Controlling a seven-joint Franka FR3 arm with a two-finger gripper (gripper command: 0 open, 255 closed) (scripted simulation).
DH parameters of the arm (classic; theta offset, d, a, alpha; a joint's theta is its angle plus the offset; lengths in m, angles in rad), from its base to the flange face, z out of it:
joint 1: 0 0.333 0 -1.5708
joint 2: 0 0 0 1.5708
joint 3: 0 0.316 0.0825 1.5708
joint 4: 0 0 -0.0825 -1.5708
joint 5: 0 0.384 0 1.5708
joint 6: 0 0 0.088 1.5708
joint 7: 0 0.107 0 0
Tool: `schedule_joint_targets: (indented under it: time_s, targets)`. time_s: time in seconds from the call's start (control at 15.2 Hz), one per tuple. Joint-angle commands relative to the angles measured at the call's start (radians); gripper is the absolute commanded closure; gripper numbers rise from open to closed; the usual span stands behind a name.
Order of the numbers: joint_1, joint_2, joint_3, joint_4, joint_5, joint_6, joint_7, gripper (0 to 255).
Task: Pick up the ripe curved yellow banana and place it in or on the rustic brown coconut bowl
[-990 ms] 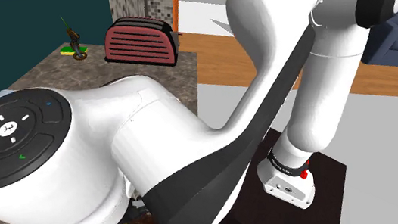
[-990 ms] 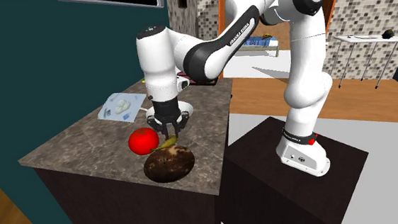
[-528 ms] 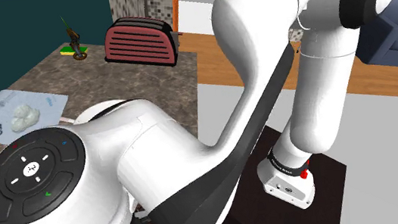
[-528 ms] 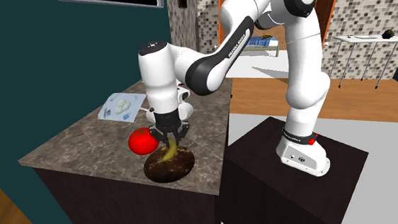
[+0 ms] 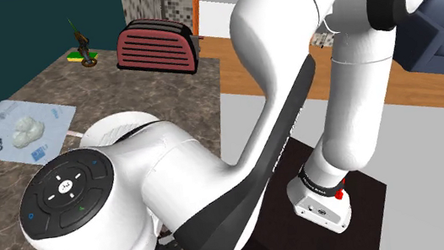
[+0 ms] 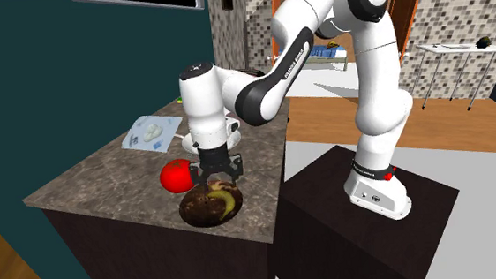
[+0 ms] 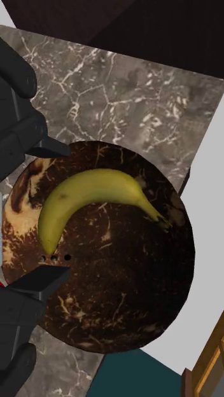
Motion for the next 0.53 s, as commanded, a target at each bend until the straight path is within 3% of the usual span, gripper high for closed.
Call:
schedule_joint_targets:
  time_s: [0.0, 0.46]
  targets:
    - [-0.091, 0.009, 0.069, -0.052, 0.067, 0.037, -0.1, 0]
    - [-0.015, 0.068, -0.023, -0.083, -0.014, 0.102, -0.048, 0]
